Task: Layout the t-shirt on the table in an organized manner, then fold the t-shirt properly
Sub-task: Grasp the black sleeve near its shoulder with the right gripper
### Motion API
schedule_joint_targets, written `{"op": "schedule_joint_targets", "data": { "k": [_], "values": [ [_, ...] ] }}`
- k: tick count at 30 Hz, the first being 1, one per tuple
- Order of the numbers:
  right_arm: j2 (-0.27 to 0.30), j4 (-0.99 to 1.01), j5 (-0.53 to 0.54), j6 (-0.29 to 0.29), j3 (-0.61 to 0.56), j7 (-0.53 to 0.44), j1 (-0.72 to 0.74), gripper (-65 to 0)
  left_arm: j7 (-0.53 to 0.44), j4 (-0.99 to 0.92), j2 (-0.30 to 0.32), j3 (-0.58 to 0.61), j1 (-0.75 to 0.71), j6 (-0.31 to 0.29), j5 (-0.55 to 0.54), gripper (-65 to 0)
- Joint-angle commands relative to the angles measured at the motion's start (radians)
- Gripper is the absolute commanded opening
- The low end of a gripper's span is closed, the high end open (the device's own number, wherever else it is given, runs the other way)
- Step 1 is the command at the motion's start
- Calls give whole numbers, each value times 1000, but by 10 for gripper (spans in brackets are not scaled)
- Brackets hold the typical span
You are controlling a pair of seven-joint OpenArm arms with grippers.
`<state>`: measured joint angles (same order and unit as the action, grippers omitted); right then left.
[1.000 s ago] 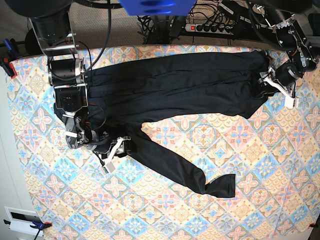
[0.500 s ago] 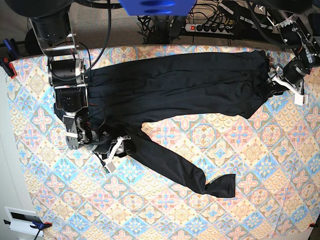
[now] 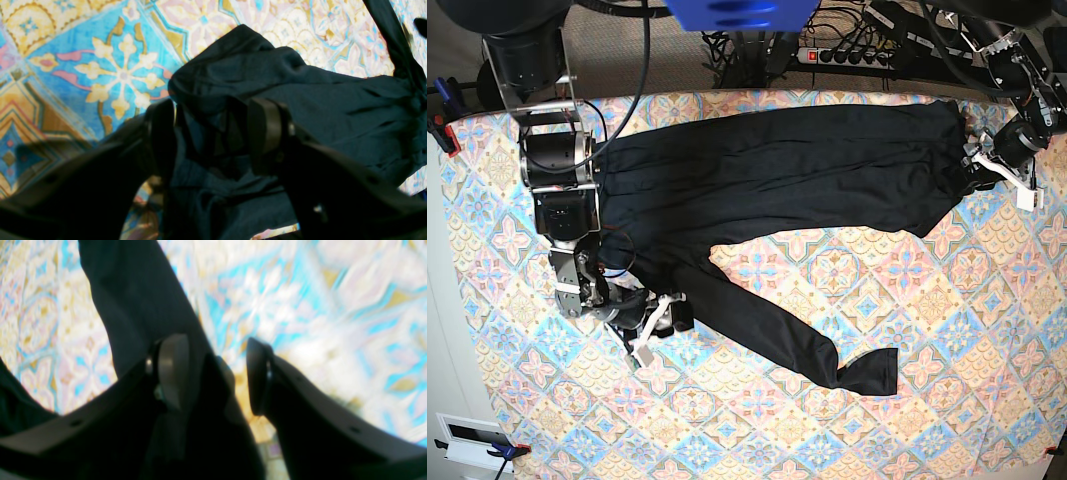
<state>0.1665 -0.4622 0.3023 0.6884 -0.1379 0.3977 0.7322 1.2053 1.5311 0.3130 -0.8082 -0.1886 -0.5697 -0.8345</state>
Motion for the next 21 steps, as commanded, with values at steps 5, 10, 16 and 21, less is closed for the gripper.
{"op": "schedule_joint_targets", "data": {
  "k": [5,10,16,21],
  "values": [
    [-3,-11,4,10,1,-21,42,-379,-14,15,16,-6,5,-5,-19,-302],
    [-52,-11,-105,10,1,-21,34,-379,-14,15,16,-6,7,-5,-19,-302],
    [-57,-11,-142,10,1,-23,2,-379,-14,15,16,-6,4,-5,-21,-302],
    [-57,-11,-144,10,1,-24,-1,-379,-14,15,16,-6,4,-5,-19,-302]
  ]
}}
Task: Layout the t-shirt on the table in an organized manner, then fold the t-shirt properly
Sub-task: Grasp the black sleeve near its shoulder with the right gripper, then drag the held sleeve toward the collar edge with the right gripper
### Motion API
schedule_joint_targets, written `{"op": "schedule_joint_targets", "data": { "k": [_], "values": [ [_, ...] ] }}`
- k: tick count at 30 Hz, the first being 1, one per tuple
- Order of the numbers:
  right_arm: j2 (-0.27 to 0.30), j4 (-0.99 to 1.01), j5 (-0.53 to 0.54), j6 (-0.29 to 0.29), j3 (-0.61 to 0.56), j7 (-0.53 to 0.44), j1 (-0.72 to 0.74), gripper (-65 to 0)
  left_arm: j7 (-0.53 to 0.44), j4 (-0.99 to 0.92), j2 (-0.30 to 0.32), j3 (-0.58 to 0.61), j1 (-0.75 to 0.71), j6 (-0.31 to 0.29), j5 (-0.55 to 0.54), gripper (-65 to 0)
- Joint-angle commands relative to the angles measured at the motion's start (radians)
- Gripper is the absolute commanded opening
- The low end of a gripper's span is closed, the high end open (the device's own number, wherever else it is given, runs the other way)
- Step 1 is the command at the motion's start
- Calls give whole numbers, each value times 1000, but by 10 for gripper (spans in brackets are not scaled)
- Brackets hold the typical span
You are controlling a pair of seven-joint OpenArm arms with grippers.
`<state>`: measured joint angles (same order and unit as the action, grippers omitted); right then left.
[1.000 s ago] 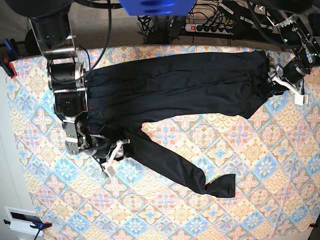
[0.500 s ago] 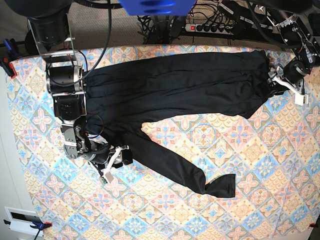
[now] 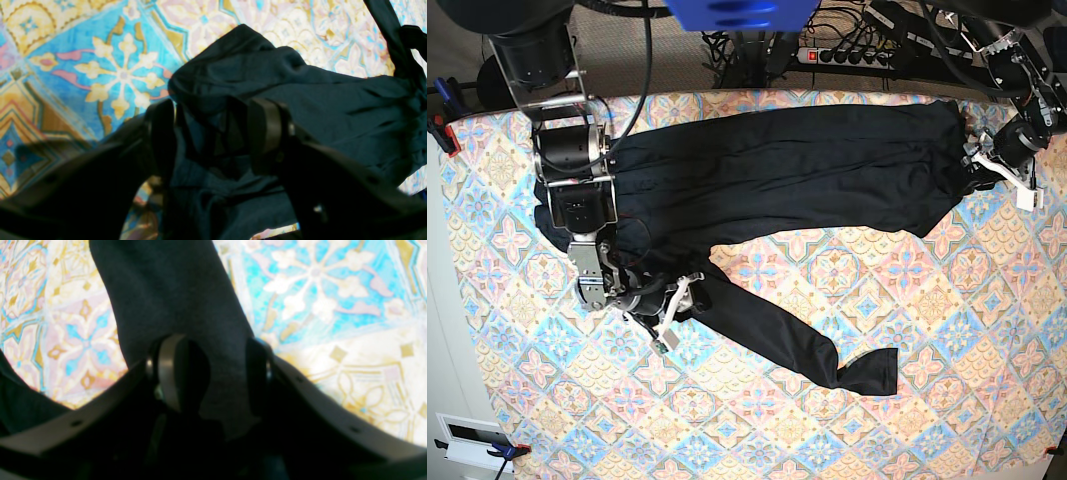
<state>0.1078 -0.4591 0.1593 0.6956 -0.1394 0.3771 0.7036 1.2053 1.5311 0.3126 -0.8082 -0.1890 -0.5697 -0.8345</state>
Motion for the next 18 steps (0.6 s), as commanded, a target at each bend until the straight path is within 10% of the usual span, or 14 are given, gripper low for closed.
{"op": "schedule_joint_targets", "data": {
  "k": [1,18],
  "values": [
    [2,-14,0,3,4,-5,27,-379,-14,15,16,-6,4,-5,-19,-302],
    [3,-19,6,3,91,-59,32,-379,-14,15,16,-6,4,-5,-21,-302]
  ]
}}
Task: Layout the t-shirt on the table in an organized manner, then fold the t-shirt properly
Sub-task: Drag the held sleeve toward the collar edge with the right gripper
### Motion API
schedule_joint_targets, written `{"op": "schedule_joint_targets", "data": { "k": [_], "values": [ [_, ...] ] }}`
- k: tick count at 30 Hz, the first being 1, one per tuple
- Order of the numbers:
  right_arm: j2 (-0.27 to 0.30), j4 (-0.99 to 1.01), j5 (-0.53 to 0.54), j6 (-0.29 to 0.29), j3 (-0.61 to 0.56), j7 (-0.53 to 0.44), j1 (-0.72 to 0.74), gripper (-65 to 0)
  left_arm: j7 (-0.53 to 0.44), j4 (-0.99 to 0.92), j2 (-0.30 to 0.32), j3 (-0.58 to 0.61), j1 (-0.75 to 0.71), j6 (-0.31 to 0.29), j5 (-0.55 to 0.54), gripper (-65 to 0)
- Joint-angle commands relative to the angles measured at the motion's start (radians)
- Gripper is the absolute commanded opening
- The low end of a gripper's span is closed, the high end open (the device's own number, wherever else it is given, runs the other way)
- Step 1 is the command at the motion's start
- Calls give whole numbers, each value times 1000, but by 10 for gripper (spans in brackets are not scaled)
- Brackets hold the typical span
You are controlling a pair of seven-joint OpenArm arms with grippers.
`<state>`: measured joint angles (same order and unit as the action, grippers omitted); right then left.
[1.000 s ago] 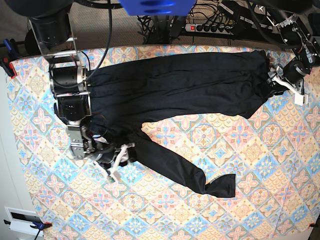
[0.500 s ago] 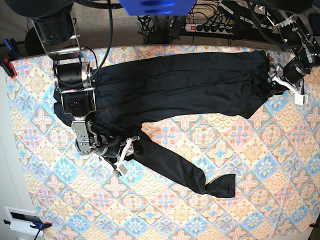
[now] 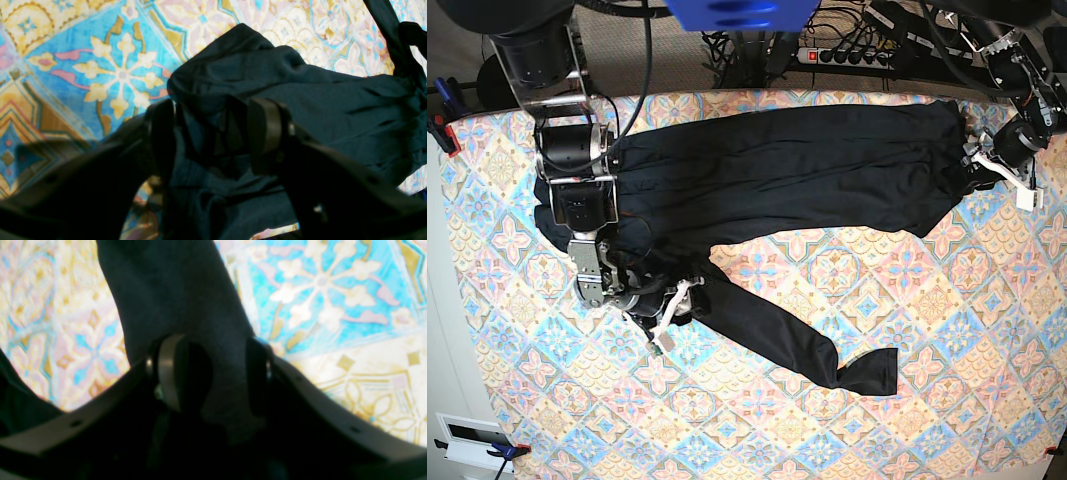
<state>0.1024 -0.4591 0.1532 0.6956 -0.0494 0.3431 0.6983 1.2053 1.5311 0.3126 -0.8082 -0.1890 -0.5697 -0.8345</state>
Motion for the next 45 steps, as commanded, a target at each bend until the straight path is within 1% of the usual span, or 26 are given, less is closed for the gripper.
{"op": "schedule_joint_targets", "data": {
  "k": [1,4,10,13,16,22,24,27,31,34,38,42,45],
  "values": [
    [9,-19,10,3,30,-25,37,-379,-14,15,16,-6,4,-5,-21,-302],
    [9,-17,6,3,72,-25,37,-379,-14,15,16,-6,4,-5,-21,-302],
    [9,-14,3,0,67,-25,37,-379,-14,15,16,-6,7,-5,-19,-302],
    [9,-14,-5,-32,67,-25,37,-379,-14,15,16,-6,7,-5,-19,-302],
    [9,-14,-57,-58,67,-26,37,-378,-14,15,16,-6,6,-5,-21,-302],
    [9,-14,-119,-100,67,-31,37,-378,-14,15,16,-7,4,-5,-22,-302],
    [9,-14,-136,-100,67,-48,37,-378,-14,15,16,-7,4,-5,-22,-302],
    [9,-14,-163,-98,67,-48,37,-378,-14,15,16,-7,4,-5,-22,-302],
    [9,-14,-165,-90,64,-46,36,-378,-14,15,16,-7,4,-5,-21,-302],
    [9,-14,-163,-58,-2,-45,31,-370,-14,15,16,-7,4,-5,-21,-302],
    [7,-13,-160,-52,-89,-45,17,-365,-14,15,16,-7,4,-5,-19,-302],
    [-13,-13,-159,-49,-100,-25,14,-365,-14,15,16,-7,4,-5,-19,-302],
    [-26,-13,-159,-6,-100,15,14,-365,-14,15,16,-7,4,-5,-21,-302]
  ]
}}
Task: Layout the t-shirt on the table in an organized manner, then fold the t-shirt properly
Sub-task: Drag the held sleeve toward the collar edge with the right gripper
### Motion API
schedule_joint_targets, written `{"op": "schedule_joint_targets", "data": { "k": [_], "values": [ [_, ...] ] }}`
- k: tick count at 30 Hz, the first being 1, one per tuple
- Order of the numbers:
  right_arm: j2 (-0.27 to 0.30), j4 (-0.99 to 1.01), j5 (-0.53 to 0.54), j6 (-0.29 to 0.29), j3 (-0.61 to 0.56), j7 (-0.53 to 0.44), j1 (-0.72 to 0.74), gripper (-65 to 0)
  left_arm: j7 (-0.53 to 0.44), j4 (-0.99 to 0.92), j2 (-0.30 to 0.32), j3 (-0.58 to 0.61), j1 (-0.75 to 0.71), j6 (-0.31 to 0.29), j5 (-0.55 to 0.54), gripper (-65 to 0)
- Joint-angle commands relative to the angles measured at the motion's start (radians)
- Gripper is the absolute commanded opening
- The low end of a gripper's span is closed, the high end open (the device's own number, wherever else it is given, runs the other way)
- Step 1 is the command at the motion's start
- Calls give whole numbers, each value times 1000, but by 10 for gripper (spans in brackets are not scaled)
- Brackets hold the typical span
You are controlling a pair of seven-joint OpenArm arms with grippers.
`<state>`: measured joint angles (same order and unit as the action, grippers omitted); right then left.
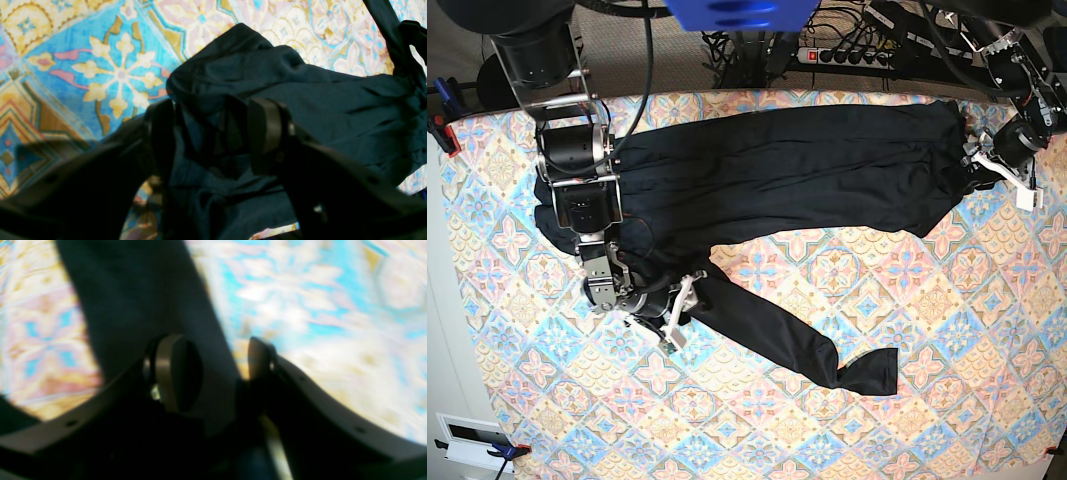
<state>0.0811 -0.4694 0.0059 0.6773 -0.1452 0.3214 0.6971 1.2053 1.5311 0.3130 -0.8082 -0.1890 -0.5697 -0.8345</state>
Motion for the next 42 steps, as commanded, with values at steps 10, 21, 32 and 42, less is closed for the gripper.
{"op": "schedule_joint_targets", "data": {
  "k": [10,21,32,42],
  "values": [
    [-19,-4,-13,20,-6,43,16,-408,-14,15,16,-7,4,-5,-19,-302],
    [-17,-12,-14,19,0,34,16,-650,-14,15,16,-6,4,-5,-19,-302],
    [44,-305,-11,19,43,118,-57,-650,-14,15,16,-1,4,-5,-18,-302],
    [44,-793,-17,19,180,304,-299,-650,-14,15,16,2,9,-5,-16,-302]
  ]
}}
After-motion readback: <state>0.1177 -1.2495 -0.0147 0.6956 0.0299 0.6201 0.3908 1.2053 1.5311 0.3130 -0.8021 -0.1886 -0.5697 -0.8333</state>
